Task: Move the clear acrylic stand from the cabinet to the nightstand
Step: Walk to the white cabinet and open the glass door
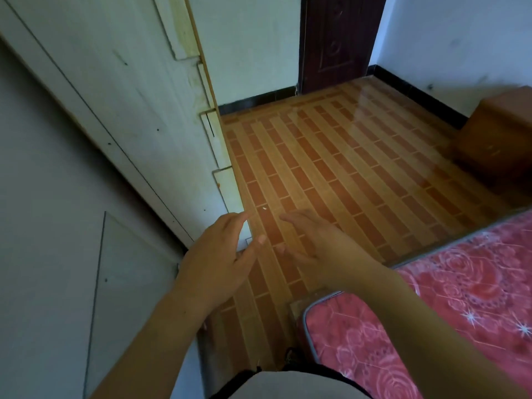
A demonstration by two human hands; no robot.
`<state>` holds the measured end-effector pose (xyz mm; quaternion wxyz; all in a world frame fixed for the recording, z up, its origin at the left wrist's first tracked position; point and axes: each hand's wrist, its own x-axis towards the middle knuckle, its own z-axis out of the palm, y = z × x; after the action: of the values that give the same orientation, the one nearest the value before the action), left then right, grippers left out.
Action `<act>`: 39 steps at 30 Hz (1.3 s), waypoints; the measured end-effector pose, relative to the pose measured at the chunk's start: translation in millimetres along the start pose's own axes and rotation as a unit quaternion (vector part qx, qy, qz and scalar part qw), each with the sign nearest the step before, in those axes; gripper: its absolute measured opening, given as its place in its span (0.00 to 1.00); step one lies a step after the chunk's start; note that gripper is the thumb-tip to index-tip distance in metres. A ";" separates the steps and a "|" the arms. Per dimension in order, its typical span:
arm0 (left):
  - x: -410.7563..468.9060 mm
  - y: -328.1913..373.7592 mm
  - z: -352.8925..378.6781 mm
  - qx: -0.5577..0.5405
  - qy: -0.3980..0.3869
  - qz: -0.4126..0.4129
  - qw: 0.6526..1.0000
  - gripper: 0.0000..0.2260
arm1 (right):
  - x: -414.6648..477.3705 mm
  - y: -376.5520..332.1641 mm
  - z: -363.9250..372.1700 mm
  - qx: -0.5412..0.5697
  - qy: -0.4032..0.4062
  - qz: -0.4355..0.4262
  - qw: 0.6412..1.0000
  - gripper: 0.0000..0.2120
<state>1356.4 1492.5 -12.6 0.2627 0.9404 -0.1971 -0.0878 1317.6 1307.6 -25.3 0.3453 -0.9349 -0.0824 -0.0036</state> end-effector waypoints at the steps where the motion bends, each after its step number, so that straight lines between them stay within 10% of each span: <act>1: 14.0 -3.6 -1.1 -0.002 -0.002 -0.004 1.000 0.32 | 13.4 7.3 -1.5 -0.004 -0.008 0.011 1.000 0.24; 24: 367.4 -35.1 -18.1 0.000 -0.163 0.195 0.967 0.25 | 243.0 110.2 -54.0 -0.006 0.107 0.194 0.975 0.27; 39: 666.3 47.2 16.5 -0.049 -0.153 0.164 0.973 0.24 | 460.2 298.8 -185.4 -0.064 0.082 0.219 0.970 0.25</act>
<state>1940.9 1170.2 -42.7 0.2864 0.8564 -0.3821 -0.1963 1827.6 1034.0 -47.6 0.2824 -0.9469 0.1535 -0.0100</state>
